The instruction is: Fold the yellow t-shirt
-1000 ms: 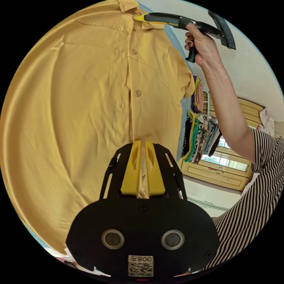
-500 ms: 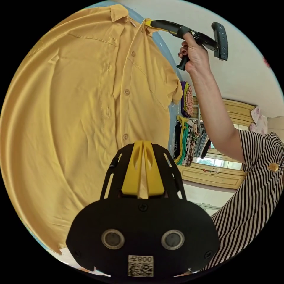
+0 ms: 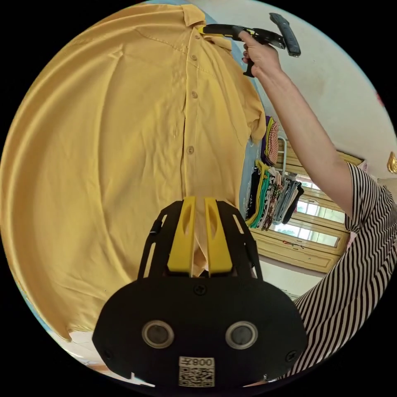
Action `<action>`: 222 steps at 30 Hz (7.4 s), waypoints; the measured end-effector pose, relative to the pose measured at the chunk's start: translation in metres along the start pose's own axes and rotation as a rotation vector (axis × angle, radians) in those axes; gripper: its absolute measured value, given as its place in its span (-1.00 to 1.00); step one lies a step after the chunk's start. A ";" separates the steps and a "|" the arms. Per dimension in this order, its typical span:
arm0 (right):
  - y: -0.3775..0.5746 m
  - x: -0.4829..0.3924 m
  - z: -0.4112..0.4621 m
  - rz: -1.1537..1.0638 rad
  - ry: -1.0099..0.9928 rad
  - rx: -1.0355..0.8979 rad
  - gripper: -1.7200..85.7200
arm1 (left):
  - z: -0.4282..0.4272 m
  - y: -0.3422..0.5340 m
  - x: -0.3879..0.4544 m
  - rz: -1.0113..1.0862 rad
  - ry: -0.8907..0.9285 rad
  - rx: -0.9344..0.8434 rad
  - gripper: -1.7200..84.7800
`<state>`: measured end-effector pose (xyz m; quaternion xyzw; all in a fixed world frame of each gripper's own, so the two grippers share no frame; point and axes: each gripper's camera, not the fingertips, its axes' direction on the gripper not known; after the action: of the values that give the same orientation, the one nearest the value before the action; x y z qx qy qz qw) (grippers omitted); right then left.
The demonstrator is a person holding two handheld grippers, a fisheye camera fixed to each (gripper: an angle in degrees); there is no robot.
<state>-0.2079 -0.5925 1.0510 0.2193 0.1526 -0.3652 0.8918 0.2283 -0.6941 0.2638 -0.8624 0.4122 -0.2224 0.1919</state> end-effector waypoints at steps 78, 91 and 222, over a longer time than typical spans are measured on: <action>0.161 0.004 0.002 0.207 -0.392 -0.157 -0.96 | 0.009 0.085 -0.101 -0.019 0.285 -0.232 -0.94; 0.183 0.051 -0.009 0.391 -0.666 -0.082 -0.96 | -0.015 0.104 -0.105 -0.024 0.247 -0.221 -0.94; 0.498 -0.010 -0.039 0.578 -0.650 -0.391 -0.95 | -0.015 0.113 -0.012 0.171 -0.260 -0.302 -0.96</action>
<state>0.1391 -0.2496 1.1608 -0.0449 -0.1354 -0.1160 0.9829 0.1429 -0.7530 0.2156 -0.8648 0.4842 -0.0278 0.1301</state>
